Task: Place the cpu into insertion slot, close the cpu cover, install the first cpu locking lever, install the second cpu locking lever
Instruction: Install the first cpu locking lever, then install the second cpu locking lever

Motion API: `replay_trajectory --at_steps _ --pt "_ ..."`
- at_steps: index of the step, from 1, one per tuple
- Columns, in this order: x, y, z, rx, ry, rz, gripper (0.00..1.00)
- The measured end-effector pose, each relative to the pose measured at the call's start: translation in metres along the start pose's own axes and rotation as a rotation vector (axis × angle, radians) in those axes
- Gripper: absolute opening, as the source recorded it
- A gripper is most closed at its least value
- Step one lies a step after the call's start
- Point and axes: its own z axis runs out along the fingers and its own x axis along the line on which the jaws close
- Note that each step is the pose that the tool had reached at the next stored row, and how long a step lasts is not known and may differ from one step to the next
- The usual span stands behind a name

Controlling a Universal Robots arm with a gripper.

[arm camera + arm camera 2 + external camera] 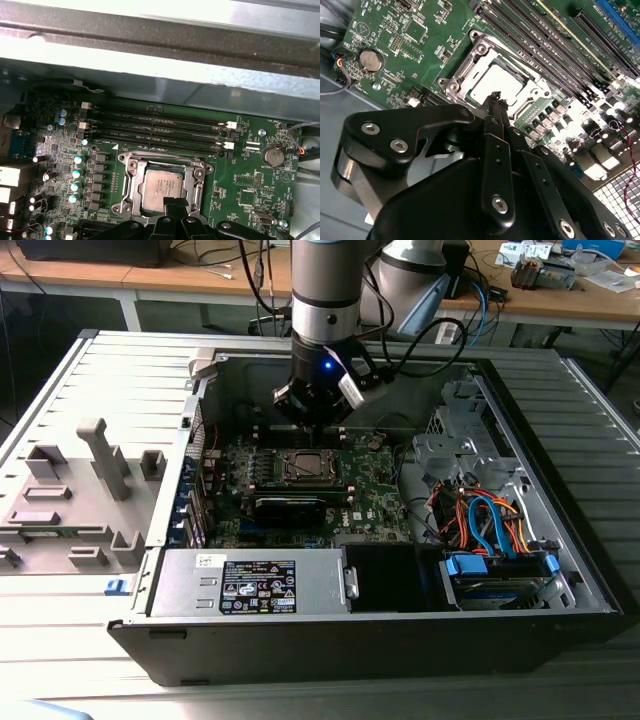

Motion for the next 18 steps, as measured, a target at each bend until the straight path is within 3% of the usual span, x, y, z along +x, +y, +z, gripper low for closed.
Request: replay_trajectory --at_steps 11,16,18 --pt "0.0 -0.0001 -0.0002 0.0002 0.0001 0.0 0.11" --pt "0.0005 -0.0038 -0.0002 0.0002 0.0001 0.0 0.11" --pt "0.0013 -0.009 0.0001 0.0003 0.0001 0.0 0.11"
